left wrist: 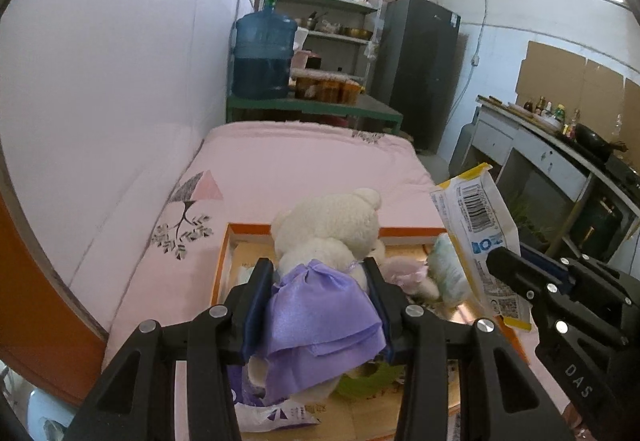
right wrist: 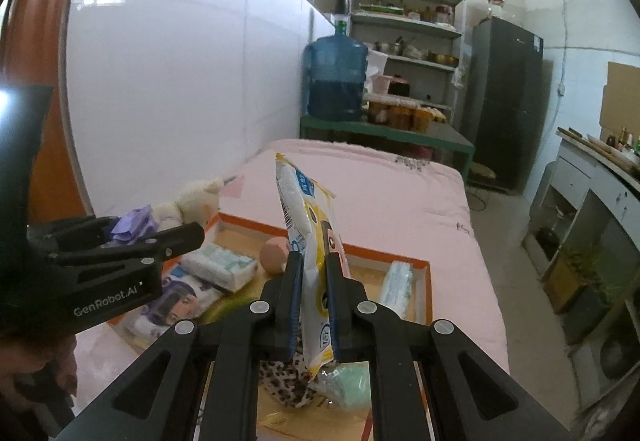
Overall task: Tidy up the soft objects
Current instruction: 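Carry the bunny and yellow wipes pack over the box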
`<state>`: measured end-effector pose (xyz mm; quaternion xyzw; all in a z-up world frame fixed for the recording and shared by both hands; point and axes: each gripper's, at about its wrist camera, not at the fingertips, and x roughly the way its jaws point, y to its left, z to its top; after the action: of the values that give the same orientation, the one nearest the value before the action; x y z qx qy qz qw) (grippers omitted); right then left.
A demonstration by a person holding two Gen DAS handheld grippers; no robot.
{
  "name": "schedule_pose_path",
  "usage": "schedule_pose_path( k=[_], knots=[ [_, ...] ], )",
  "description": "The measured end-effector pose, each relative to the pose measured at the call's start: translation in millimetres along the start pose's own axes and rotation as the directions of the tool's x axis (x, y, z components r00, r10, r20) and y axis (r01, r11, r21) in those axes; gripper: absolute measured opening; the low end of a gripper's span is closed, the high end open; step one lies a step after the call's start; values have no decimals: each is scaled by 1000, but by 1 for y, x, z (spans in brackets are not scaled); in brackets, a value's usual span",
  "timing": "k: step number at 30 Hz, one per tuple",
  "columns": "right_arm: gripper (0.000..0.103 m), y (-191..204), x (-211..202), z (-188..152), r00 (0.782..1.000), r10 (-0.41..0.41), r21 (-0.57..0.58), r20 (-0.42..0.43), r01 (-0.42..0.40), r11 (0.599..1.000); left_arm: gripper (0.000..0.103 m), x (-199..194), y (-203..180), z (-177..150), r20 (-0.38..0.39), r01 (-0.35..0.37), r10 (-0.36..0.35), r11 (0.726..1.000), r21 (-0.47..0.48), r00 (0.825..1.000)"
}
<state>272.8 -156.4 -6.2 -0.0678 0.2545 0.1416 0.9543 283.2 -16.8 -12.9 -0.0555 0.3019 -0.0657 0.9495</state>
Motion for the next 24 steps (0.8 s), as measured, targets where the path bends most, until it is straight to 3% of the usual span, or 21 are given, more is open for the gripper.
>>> schedule_pose_path(
  k=[9, 24],
  knots=[
    [12, 3, 42, -15, 996, -70, -48, -57, 67, 997, 44, 30, 5, -19, -43, -36, 36, 999, 5, 998],
    [16, 8, 69, -35, 993, -15, -65, -116, 8, 998, 44, 54, 5, -38, -124, -11, 12, 1000, 3, 992]
  ],
)
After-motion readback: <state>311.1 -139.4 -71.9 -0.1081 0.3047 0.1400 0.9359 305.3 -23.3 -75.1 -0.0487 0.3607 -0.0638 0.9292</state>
